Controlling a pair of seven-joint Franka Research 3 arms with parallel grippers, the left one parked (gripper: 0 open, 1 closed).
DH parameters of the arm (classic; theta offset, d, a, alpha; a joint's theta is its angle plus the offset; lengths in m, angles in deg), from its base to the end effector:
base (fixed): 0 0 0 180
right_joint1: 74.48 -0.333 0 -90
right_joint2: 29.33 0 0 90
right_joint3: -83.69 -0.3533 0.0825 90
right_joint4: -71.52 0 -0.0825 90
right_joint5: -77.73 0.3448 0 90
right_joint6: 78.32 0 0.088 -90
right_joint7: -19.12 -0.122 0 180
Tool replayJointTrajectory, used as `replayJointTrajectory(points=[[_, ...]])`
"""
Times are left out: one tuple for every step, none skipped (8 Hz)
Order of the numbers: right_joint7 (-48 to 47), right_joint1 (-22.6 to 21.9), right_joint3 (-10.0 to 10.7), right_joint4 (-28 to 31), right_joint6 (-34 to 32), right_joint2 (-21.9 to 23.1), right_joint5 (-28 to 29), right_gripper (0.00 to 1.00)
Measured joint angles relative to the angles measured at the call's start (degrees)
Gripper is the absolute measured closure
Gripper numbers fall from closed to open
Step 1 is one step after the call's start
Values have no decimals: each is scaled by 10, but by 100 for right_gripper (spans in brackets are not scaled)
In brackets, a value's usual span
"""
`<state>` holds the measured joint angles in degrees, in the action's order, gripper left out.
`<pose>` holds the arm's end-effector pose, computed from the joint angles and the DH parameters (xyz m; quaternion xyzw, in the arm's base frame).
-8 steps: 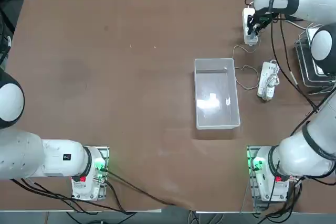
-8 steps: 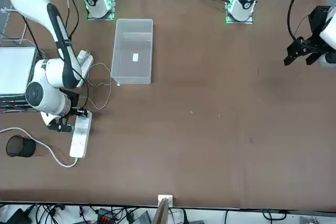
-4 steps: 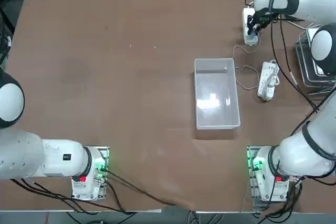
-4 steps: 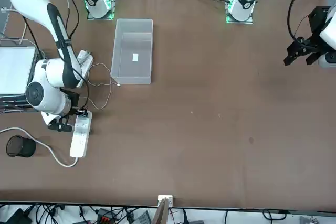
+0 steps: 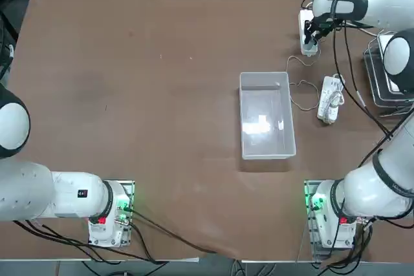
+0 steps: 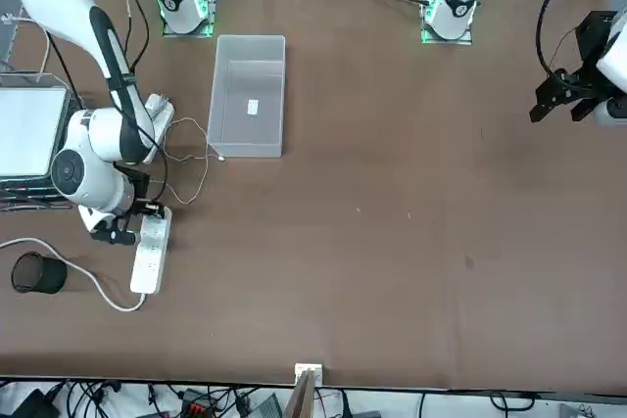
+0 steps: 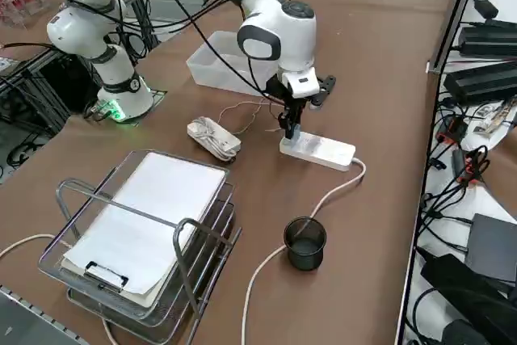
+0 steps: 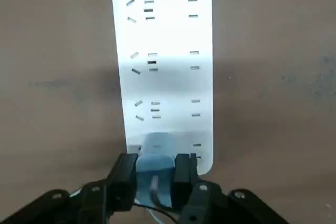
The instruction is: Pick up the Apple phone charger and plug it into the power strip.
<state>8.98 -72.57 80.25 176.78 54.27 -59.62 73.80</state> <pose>0.6314 0.0112 0.2822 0.9981 -0.0549 -0.0240 0.0119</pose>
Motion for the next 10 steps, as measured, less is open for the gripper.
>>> replayJointTrajectory(points=[[0,0,0,1,3,0,0,64],[0,0,0,3,5,1,0,64],[0,0,0,3,6,1,0,64],[0,0,0,3,6,1,0,64],[0,0,0,3,7,1,0,64],[0,0,0,3,7,1,0,64],[0,0,0,2,5,1,0,62],[0,0,0,-1,3,-4,0,48],[0,0,0,-10,-4,-8,0,31],[0,1,0,-20,-13,-8,0,14]])
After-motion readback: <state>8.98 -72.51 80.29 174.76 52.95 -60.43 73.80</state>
